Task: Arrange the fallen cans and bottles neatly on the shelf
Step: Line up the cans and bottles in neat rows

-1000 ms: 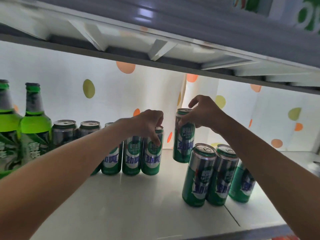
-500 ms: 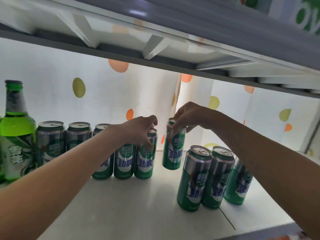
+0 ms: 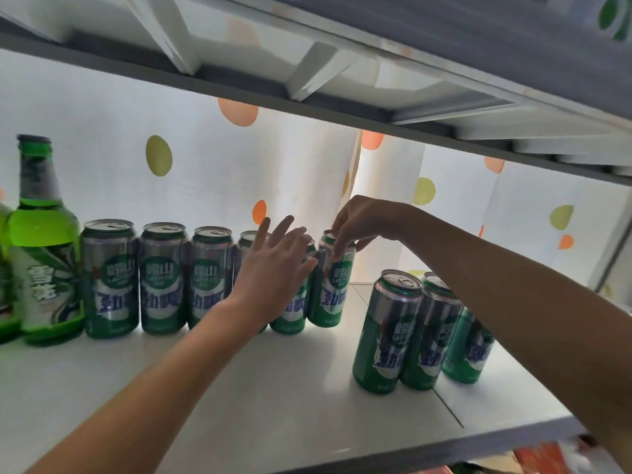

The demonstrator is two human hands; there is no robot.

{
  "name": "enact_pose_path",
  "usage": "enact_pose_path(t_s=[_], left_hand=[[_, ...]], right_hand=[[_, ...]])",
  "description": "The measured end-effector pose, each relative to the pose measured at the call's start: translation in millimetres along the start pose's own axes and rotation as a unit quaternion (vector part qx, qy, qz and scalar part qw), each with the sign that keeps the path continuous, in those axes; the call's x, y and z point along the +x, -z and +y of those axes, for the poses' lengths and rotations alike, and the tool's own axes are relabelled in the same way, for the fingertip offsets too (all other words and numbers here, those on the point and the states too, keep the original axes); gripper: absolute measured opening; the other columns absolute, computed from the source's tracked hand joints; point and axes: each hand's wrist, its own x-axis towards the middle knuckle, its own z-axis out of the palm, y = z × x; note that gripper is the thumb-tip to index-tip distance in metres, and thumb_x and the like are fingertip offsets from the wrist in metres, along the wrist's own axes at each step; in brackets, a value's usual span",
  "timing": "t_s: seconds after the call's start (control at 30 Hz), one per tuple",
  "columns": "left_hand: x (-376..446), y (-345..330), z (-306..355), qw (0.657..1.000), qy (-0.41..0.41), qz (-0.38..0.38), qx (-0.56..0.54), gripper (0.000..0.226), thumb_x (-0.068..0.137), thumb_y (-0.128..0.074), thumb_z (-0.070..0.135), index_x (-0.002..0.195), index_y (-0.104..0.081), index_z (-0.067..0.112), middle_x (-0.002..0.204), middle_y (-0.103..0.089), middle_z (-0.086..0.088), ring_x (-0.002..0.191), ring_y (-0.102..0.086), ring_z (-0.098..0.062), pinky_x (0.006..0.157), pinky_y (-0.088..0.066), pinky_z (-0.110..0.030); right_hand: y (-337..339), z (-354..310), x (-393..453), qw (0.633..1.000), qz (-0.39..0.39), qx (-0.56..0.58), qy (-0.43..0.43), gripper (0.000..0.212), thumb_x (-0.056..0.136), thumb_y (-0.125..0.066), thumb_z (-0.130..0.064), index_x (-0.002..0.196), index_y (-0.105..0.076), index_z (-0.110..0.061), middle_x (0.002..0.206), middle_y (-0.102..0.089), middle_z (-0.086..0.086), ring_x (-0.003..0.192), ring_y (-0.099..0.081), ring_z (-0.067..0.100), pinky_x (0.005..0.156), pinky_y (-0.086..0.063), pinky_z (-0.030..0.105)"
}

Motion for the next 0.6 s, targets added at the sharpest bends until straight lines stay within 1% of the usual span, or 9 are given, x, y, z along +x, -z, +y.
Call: enact_pose_path(t_s=[0.1,0.2,0.33,0.5,0.6], left_hand=[[-11.3,-15.0,1.7,0.999,-0.012,0.029,0.009,0.044,0.101,-0.037,0.039,0.138,-0.044,0.016,0.147,-0.045,-0.004,0.145,-0.023,-0.023,0.120,-0.010,-0.051],[-15.7,-21.7,-1.5,0.999,-0.017,0.029,0.034,0.051,0.101,-0.033,0.040,0.144,-0.038,0.013,0.151,-0.039,-0.008,0.145,-0.024,-0.026,0.119,-0.012,-0.051],[-15.6,-22.3,-3.8,0.998,-0.028,0.028,0.039,0.053,0.099,-0.031,0.038,0.144,-0.039,0.012,0.151,-0.039,-0.010,0.143,-0.029,-0.027,0.118,-0.013,-0.052],[-17.3,-25.8,2.7,0.998,-0.016,0.039,0.040,0.056,0.096,-0.031,0.037,0.144,-0.040,0.009,0.152,-0.036,-0.011,0.145,-0.024,-0.028,0.118,-0.010,-0.052],[-19.0,-25.5,7.7,0.999,-0.024,0.041,0.024,0.058,0.096,-0.034,0.036,0.146,-0.036,0.007,0.154,-0.033,-0.012,0.146,-0.021,-0.028,0.118,-0.008,-0.050]], right_hand=[[-2.9,0.4,2.4,1.000,-0.016,-0.006,-0.004,0.034,0.064,-0.088,-0.010,0.096,-0.076,-0.004,0.091,-0.075,0.007,0.090,-0.071,0.022,0.073,-0.061,0.028],[-9.3,0.7,3.4,0.999,-0.028,-0.012,-0.015,0.035,0.065,-0.088,-0.010,0.097,-0.076,-0.003,0.091,-0.075,0.006,0.092,-0.070,0.022,0.076,-0.061,0.030],[-13.2,0.5,4.1,0.999,-0.029,-0.020,-0.018,0.031,0.067,-0.088,-0.015,0.094,-0.077,-0.005,0.089,-0.075,0.004,0.089,-0.070,0.019,0.076,-0.061,0.029],[-22.1,-7.9,3.5,0.998,-0.021,-0.056,-0.037,0.032,0.069,-0.085,-0.019,0.094,-0.074,-0.004,0.094,-0.072,0.007,0.090,-0.068,0.020,0.067,-0.057,0.023],[-26.1,-9.0,-0.6,0.997,-0.010,-0.060,-0.041,0.029,0.071,-0.082,-0.021,0.093,-0.072,-0.005,0.094,-0.070,0.006,0.091,-0.065,0.022,0.064,-0.052,0.024]])
